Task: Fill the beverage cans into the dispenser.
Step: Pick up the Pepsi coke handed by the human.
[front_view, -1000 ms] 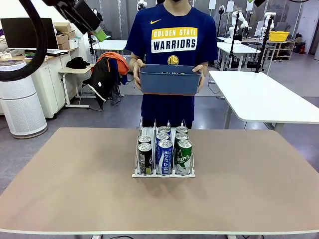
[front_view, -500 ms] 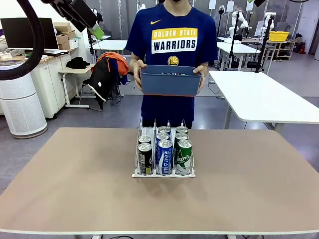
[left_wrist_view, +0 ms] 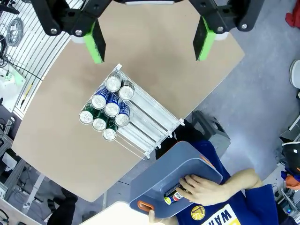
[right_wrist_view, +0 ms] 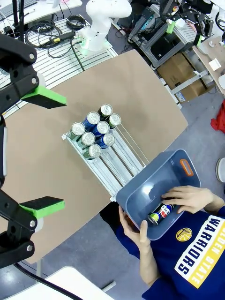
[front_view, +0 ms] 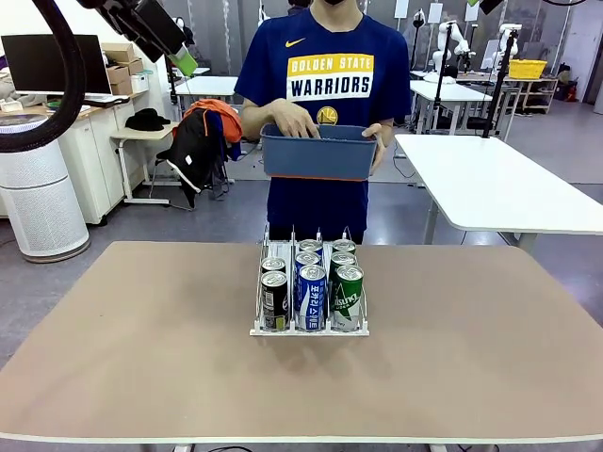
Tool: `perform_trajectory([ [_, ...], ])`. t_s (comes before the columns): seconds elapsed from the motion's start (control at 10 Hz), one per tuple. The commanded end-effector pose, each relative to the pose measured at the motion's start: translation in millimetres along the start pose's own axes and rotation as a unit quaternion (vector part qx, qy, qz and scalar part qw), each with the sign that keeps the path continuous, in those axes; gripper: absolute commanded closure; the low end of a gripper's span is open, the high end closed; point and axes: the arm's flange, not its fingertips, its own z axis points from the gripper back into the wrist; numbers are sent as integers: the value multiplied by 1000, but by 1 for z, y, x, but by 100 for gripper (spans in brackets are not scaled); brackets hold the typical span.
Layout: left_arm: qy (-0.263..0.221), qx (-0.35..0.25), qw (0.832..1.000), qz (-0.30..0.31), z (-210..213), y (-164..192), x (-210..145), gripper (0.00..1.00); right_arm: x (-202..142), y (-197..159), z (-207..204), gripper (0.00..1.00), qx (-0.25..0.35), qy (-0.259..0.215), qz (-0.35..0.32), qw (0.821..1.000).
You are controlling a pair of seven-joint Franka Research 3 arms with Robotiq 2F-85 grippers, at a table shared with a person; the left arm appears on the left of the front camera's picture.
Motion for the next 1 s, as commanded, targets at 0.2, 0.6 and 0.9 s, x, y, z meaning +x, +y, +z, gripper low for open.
perform_trajectory([
  [0.2,0,-1,1000,-3,0,0,-1,0,-1,1,0,0,2,1,-4,1000],
  [0.6,0,-1,1000,-3,0,0,-1,0,-1,1,0,0,2,1,-4,1000],
  [0.9,0,-1,1000,-3,0,0,-1,0,-1,1,0,0,2,1,-4,1000],
])
